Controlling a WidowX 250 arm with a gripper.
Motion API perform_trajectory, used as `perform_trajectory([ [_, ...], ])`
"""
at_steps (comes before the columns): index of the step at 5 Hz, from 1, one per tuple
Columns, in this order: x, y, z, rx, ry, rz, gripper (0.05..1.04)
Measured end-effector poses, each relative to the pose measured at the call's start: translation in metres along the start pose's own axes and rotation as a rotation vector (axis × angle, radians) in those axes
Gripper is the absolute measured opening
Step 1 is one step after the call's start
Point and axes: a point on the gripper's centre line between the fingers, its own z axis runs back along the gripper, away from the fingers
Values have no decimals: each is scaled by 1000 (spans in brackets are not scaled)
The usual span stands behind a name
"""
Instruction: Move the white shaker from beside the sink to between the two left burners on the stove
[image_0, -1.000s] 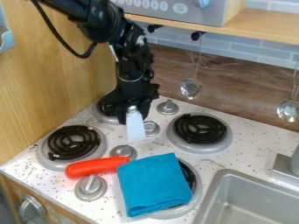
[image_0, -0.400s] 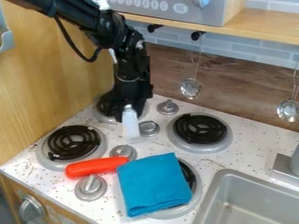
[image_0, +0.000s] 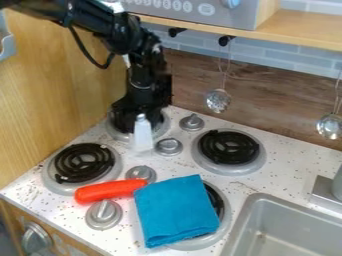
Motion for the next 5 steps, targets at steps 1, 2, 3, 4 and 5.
perform_trajectory([
  [1, 12, 10, -9, 25, 4, 12, 632],
  [2, 12, 11, -17, 46, 12, -19, 633],
  [3, 12, 11, -19, 47, 5, -16, 718],
  [4, 12, 10, -20, 38, -1, -4, 964],
  [5, 9, 10, -22, 25, -6, -28, 1009],
])
